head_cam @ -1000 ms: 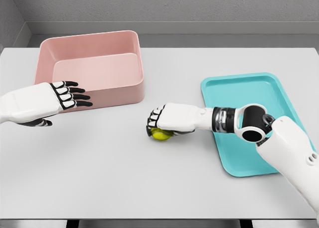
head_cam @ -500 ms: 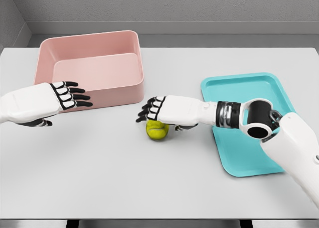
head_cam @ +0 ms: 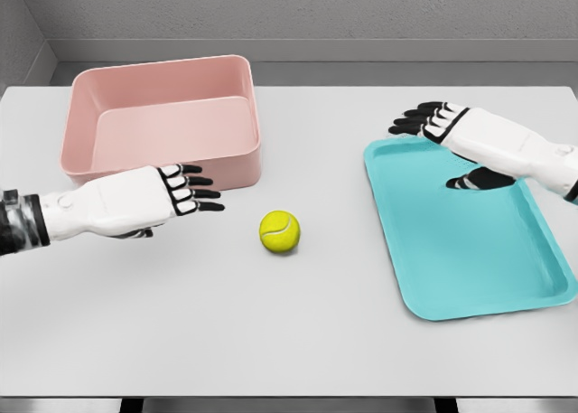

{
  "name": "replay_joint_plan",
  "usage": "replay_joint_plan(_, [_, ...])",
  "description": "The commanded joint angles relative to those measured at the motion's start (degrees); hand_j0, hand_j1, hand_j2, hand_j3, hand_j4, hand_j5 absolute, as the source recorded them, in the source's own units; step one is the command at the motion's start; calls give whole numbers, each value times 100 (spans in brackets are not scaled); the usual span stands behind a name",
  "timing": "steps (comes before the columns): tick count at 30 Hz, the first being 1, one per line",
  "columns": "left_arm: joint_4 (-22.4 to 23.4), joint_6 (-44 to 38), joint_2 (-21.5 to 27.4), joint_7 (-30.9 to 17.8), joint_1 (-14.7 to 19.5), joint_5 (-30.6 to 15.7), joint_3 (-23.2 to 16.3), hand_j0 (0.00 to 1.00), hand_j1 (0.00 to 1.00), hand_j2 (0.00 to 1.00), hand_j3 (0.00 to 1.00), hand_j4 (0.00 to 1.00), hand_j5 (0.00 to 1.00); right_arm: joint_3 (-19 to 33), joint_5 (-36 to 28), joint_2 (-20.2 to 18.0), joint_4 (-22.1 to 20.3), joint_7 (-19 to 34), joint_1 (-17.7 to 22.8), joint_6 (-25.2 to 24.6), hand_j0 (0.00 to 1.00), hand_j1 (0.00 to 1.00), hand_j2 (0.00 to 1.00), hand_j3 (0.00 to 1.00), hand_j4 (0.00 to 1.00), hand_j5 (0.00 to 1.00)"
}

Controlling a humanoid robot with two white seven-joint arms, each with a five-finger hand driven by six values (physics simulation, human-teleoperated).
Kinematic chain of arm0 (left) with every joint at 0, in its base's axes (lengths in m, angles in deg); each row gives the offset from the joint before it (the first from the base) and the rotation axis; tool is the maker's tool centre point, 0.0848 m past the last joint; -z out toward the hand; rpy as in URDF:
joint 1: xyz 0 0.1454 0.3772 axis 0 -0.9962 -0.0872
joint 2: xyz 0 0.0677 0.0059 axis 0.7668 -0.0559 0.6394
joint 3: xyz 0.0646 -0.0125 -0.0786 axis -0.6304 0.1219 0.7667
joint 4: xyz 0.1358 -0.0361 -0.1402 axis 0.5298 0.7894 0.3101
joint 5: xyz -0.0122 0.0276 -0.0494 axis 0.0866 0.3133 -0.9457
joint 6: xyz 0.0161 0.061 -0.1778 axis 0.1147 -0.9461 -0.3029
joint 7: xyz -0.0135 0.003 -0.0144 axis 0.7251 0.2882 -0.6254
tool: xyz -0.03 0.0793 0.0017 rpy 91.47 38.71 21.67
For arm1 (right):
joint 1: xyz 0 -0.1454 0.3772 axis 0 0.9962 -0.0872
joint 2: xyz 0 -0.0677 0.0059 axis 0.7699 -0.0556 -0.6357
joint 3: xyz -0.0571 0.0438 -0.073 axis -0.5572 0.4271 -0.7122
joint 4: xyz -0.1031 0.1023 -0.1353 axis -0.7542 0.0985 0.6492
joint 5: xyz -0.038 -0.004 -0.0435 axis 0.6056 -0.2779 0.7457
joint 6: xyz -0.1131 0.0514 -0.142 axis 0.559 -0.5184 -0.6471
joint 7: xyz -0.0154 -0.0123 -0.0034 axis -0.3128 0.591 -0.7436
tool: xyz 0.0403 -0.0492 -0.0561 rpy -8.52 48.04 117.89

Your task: Put the tennis from the blue tray into the pink basket with both arms

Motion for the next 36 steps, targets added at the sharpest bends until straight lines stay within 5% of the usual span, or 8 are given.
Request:
replay_joint_plan(1, [0, -5, -371, -116, 9, 149, -272, 100, 100, 100, 100, 100, 100, 201, -104, -63, 173, -4, 0, -16, 100, 100, 100, 100, 100, 100])
replay_joint_plan(15, [263, -5, -1171, -116, 1433, 114, -1784, 100, 100, 100, 100, 100, 100, 887, -104, 16, 147, -12, 483, -16, 100, 100, 100, 100, 100, 100])
replay_joint_plan(22, [984, -5, -1557, -107, 1776, 96, -1986, 100, 100, 100, 100, 100, 100, 913, -104, 60, 165, -12, 686, -16, 100, 100, 100, 100, 100, 100])
replay_joint_plan(25, [1221, -5, -1646, -107, 1837, 44, -2083, 100, 100, 100, 100, 100, 100, 913, -95, 437, 173, 23, 712, -16, 100, 100, 100, 100, 100, 100])
replay_joint_plan(36, [1292, -5, -1777, -107, 1872, 17, -2232, 100, 100, 100, 100, 100, 100, 922, -104, 508, 173, 14, 747, -16, 100, 100, 100, 100, 100, 100])
